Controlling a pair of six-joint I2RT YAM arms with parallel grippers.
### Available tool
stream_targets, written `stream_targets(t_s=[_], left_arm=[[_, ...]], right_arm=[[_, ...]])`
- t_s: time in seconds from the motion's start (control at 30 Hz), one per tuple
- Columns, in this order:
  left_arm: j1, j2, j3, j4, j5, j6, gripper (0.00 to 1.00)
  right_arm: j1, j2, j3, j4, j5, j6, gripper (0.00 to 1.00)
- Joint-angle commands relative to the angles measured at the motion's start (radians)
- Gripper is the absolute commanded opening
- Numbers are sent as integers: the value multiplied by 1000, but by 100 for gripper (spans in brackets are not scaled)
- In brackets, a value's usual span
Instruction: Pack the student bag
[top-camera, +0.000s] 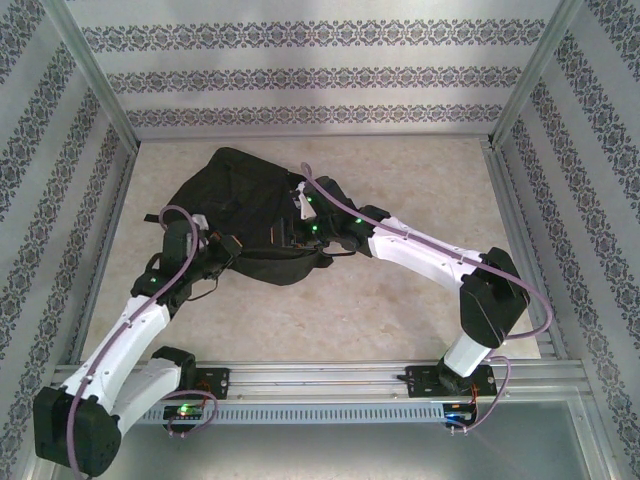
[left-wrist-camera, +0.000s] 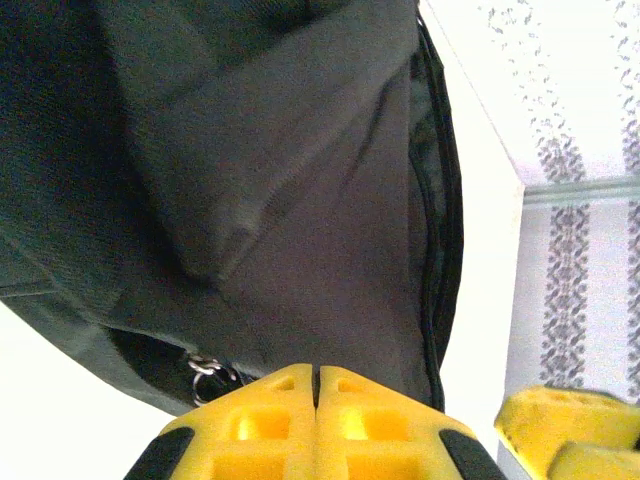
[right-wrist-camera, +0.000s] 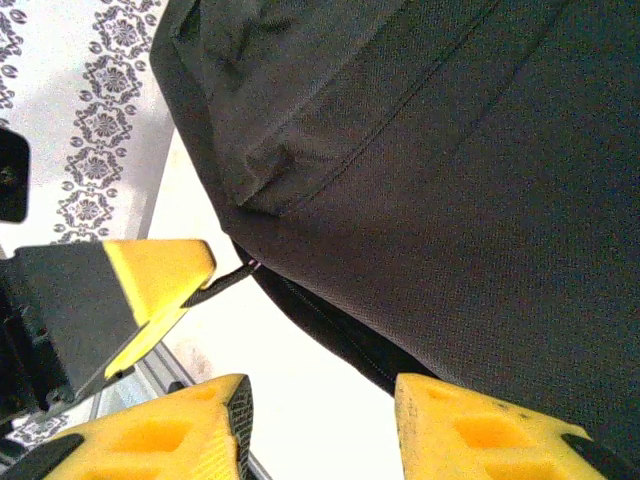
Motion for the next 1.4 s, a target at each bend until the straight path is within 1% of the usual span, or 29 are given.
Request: stream_targets(t_s=[0.0,0.13,0.3,0.43,0.57,0.7,0.77,0.93,1.0,1.03,1.1,1.17,1.23,1.3,1.37], left_arm=[[-71,24,47,-46,-35,88,0],[-160,65,44,-33,-75,100,0],[-234,147,73,-6,-122,131,0],[-299,235,127,16,-143,158,0],[-372,302,188,7,-166,181,2],[-377,276,155,20,-181,177,6],[-377,263,140,23,-176,183,9],[-377,251,108,63,-119,169,16],[-377,239,97,73,-116,164,16],[-377,230,95,71,-114,167,14],[-377,214,96,43,-116,185,11],[-377,195,91,2,-117,196,12],[-377,172,70,-17,-106,186,15],[-377,147,46,-24,-95,176,22],[-375,124,32,-39,-94,170,37]], right_arm=[[-14,16,-28,34,-41,35,43],[-42,-5,-81,71,-33,111,42],[-84,-39,-169,141,-9,190,40],[-98,-64,-215,169,9,209,41],[-118,-85,-244,190,1,226,41],[-138,-114,-255,178,-14,198,41],[-146,-121,-257,185,-49,169,42],[-157,-108,-268,215,-156,136,41],[-157,-91,-265,232,-203,138,41],[-157,-82,-259,231,-222,140,40],[-157,-78,-261,227,-222,140,40],[-159,-81,-262,214,-210,136,40],[-159,-84,-256,202,-205,127,40],[-159,-87,-250,187,-196,118,40],[-159,-85,-239,168,-187,108,42]])
